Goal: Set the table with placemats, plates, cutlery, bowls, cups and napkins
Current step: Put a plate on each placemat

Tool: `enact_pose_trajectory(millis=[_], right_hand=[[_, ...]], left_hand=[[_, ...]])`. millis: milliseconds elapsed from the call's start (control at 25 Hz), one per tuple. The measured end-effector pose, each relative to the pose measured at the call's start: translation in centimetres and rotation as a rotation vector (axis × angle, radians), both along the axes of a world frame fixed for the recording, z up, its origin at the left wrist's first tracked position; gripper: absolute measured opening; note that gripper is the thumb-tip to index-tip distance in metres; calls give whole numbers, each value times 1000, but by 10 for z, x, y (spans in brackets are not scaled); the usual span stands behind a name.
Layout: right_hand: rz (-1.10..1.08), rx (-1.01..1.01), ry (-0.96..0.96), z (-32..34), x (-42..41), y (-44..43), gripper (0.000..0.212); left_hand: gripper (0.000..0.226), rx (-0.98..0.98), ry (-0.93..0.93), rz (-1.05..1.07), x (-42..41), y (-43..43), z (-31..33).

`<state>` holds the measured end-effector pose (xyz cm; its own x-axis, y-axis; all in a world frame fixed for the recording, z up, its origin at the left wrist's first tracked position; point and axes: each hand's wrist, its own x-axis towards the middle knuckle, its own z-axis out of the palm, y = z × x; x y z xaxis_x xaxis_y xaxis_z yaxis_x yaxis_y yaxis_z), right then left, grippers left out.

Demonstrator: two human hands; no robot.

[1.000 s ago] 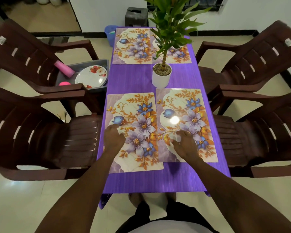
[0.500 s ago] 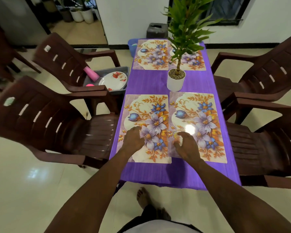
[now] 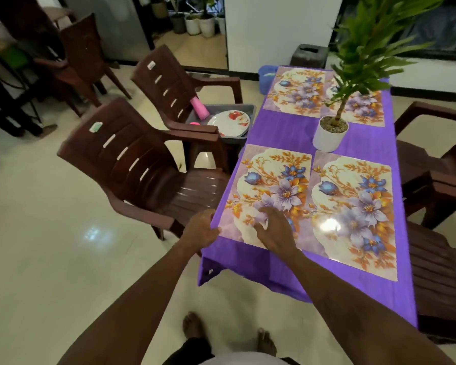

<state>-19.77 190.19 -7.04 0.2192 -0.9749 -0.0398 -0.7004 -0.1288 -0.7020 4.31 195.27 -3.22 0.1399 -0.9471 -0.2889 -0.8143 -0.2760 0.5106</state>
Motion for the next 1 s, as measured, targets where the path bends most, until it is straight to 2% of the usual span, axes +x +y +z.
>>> enact_pose_trajectory(millis=[240,440,760,1000], right_hand=[[81,-28,72,-4,101,-6,45],[49,-54,54,3,220,-6,41],[40,-79,-14,26,424,-11,39],[1,-39,-6,20,538,-75,40]], left_hand=[[68,-18,-4,58,94,11,-2],[66,-16,52,34,217,10,5],[66,-49,19,73,413,6,34],[67,-73,-30,8,526,-47,27]])
